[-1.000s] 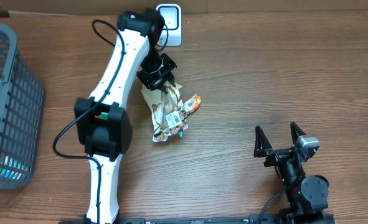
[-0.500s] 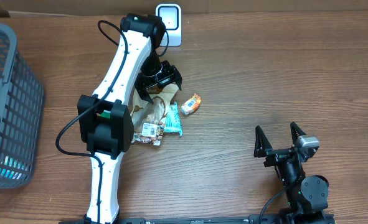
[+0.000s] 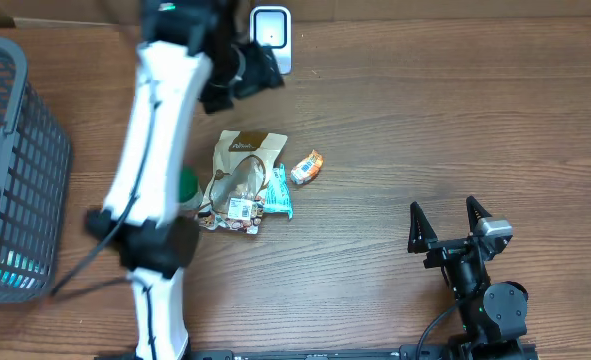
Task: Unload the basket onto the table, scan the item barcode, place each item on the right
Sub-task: 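Lift the PanTree bag out and drop it beside the jar, open left gripper, then reach the left gripper back into the basket and grasp the teal box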
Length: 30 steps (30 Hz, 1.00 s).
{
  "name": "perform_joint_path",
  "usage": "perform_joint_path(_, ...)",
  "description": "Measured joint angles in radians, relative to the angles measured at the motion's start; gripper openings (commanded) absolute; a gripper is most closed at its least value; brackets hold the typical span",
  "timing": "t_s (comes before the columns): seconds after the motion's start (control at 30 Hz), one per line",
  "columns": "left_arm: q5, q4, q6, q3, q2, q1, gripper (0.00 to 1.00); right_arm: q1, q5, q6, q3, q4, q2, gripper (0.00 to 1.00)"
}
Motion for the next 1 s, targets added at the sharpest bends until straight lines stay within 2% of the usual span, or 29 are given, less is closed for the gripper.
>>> perform_joint_path(0.17,-0.122,0.0,0.005,0.028,-0.221,0.126,0.82,0.0,0.0,0.0,0.0,0.0,0.0,1.0)
perform_joint_path(0.27,-0.17,0.0,0.004,0.038,-0.332,0.29,0.82,0.0,0.0,0.0,0.0,0.0,0.0,1.0)
perform_joint_path(0.4,-0.195,-0.001,0.004,0.04,-0.388,0.52,0.81,0.0,0.0,0.0,0.0,0.0,0.0,1.0)
perform_joint_path(0.5,-0.19,-0.001,0.004,0.019,-0.389,0.68,0.75,0.0,0.0,0.0,0.0,0.0,0.0,1.0)
perform_joint_path(0.57,-0.181,-0.001,0.002,-0.031,-0.388,0.782,0.68,0.0,0.0,0.0,0.0,0.0,0.0,1.0)
perform_joint_path(0.63,-0.172,-0.001,0.003,-0.099,-0.387,0.867,0.65,0.0,0.0,0.0,0.0,0.0,0.0,1.0)
perform_joint_path(0.83,-0.159,0.043,0.003,-0.351,-0.367,1.056,0.61,0.0,0.0,0.0,0.0,0.0,0.0,1.0)
perform_joint_path(1.0,-0.153,0.171,0.003,-0.603,-0.354,1.175,0.58,0.0,0.0,0.0,0.0,0.0,0.0,1.0)
